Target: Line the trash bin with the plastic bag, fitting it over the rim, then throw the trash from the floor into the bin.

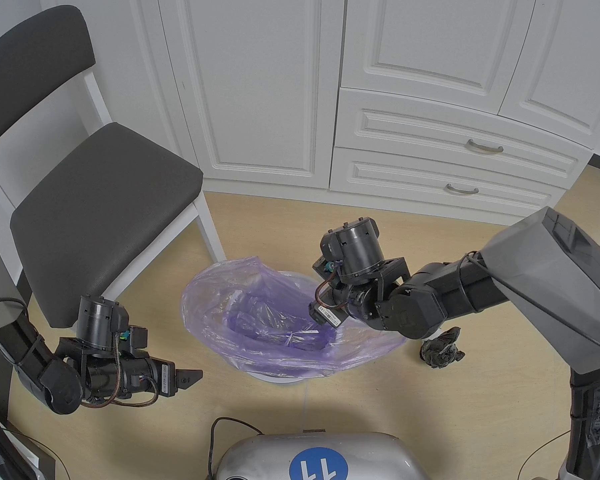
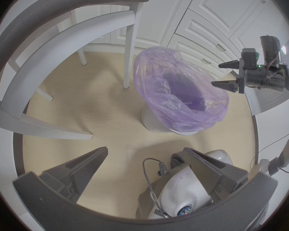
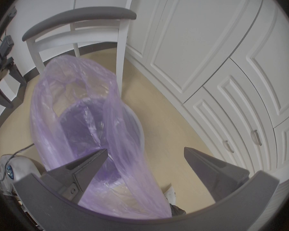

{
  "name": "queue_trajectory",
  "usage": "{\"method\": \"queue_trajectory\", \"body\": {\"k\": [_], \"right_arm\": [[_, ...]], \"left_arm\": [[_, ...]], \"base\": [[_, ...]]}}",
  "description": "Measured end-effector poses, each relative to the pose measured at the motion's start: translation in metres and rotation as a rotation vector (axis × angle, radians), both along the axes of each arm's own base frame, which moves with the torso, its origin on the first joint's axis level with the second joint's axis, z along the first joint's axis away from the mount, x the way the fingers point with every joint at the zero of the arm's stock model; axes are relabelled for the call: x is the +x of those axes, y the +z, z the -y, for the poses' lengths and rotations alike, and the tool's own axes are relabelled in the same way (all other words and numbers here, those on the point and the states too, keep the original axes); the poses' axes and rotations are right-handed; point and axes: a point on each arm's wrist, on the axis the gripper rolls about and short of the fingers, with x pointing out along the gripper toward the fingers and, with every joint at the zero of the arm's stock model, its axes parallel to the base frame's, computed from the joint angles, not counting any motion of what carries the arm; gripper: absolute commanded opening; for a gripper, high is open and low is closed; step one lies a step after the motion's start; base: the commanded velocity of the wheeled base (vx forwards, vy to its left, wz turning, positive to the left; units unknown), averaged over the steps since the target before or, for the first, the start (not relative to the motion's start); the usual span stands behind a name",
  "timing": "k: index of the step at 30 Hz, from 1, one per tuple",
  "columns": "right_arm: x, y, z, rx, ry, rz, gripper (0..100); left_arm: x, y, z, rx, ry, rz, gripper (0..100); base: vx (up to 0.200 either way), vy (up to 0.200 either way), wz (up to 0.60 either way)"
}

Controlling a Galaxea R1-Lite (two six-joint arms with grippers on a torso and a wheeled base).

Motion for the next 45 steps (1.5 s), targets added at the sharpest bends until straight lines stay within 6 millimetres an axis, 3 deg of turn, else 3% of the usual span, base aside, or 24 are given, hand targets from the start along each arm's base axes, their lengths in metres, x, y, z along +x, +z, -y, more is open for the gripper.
{"method": "queue_trajectory", "body": {"k": [9,21,29,34,40,45], "right_arm": [[0.035,-0.026,0.002,-0.014,-0.098,0.022,100],[0.086,-0.001,-0.010,0.130,-0.251,0.221,100],[0.106,-0.028,-0.014,0.211,-0.280,0.321,100],[0.121,-0.054,0.000,0.202,-0.300,0.328,100],[0.125,-0.073,0.006,0.190,-0.309,0.302,100],[0.122,-0.074,-0.001,0.214,-0.308,0.296,100]], "left_arm": [[0.001,-0.001,0.001,0.001,0.000,-0.004,100],[0.004,-0.005,0.001,0.007,0.005,-0.014,100],[0.004,-0.007,0.001,0.010,0.006,-0.018,100],[0.005,-0.006,0.001,0.006,0.006,-0.003,100],[0.005,-0.008,0.001,0.008,0.006,-0.009,100],[0.004,-0.010,0.001,0.008,0.006,-0.016,100]], "base": [[0.000,0.000,0.00],[0.000,0.000,0.00],[0.000,0.000,0.00],[0.000,0.000,0.00],[0.000,0.000,0.00],[0.000,0.000,0.00]]}}
